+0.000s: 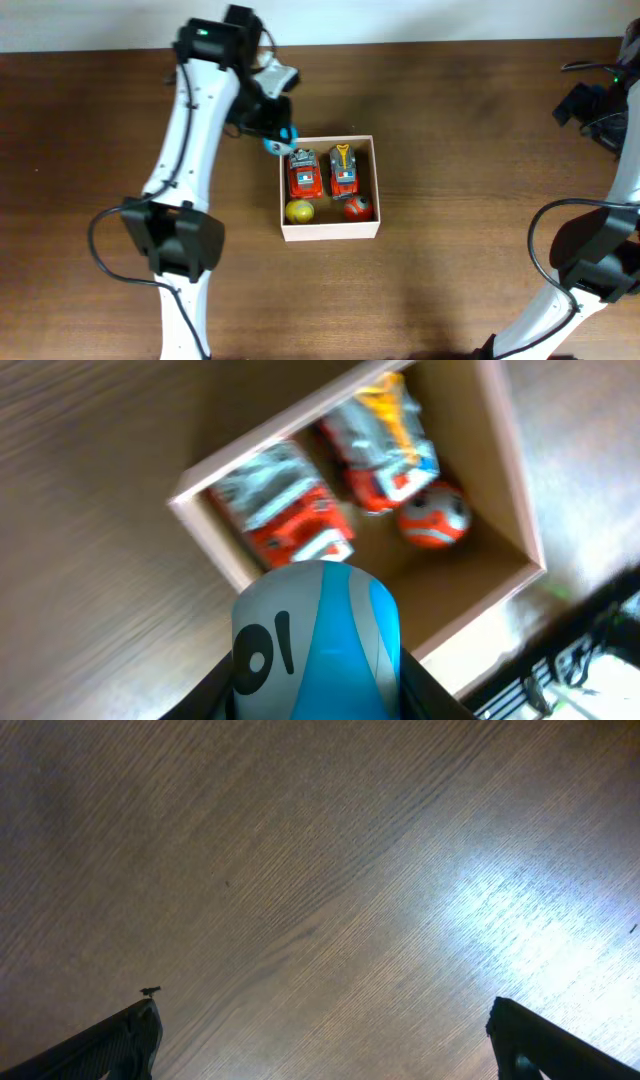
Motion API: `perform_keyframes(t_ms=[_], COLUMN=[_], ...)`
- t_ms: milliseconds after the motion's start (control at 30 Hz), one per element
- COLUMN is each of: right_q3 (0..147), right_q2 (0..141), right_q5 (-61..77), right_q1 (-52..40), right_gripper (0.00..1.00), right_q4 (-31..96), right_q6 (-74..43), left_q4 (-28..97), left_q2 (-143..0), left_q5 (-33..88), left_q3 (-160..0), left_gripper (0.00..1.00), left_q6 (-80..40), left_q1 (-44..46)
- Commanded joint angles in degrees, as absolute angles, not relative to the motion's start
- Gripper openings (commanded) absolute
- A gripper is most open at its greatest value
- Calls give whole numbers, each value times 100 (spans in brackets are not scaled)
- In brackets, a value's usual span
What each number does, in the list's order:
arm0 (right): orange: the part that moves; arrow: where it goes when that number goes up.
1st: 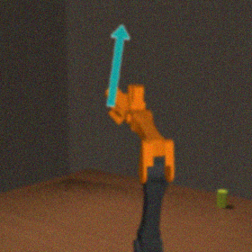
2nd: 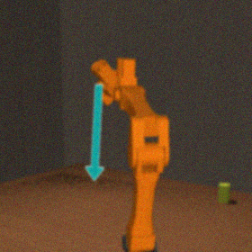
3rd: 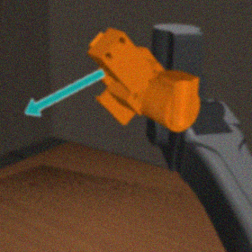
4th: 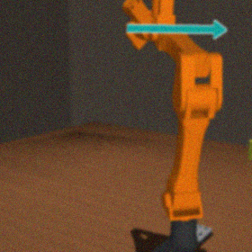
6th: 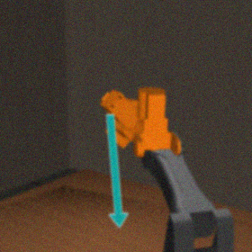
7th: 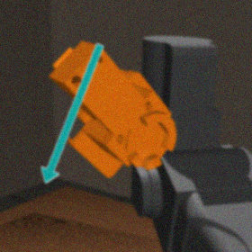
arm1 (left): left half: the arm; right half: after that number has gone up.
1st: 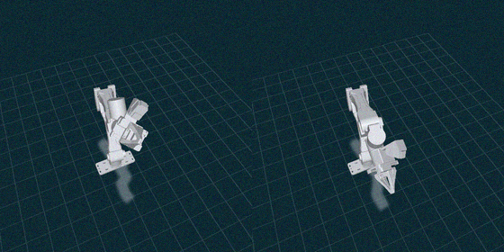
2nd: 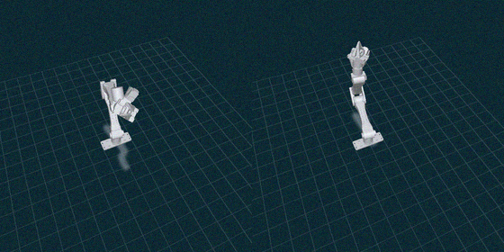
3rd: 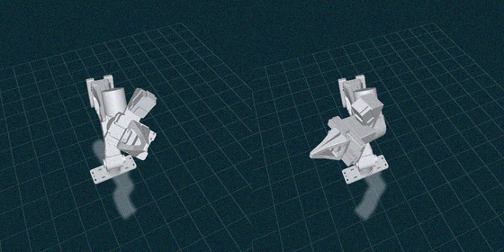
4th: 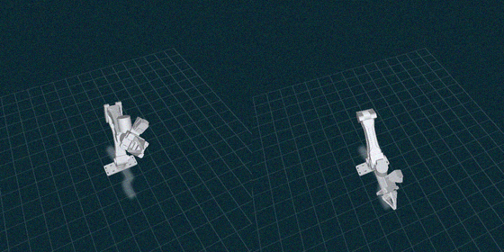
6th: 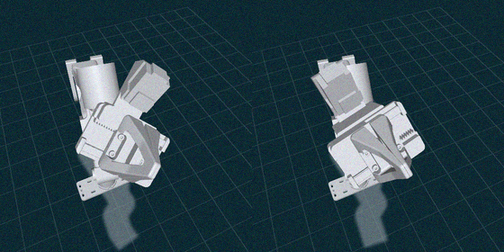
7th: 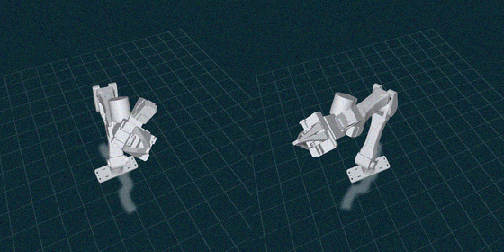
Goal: Pack container
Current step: 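Carry the blue ball into the box between the other balls, release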
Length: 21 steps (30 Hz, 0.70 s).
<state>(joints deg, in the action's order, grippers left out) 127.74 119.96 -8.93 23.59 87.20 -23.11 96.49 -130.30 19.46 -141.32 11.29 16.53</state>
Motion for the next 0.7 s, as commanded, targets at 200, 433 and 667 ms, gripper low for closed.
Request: perform_keyframes(t_ms=[200, 433, 667], right_q3=[12881, 12881, 12881], right_q2=[11837, 11837, 11837], right_q5=[-904, -904, -904], right_q1=[2364, 2364, 2364], right_gripper=[99, 99, 99], right_q4=[8724, 8724, 8724], right_q6=[-2292, -2292, -2292], left_q4=[9673, 9671, 9559], left_q2=[-13050, -13050, -13050], left_q5=[1227, 1022, 1190], left_q3=[-13896, -13074, -12744], left_gripper=[35, 35, 35], left_q6=[1789, 1841, 1859], left_q1=[2668, 2862, 2884])
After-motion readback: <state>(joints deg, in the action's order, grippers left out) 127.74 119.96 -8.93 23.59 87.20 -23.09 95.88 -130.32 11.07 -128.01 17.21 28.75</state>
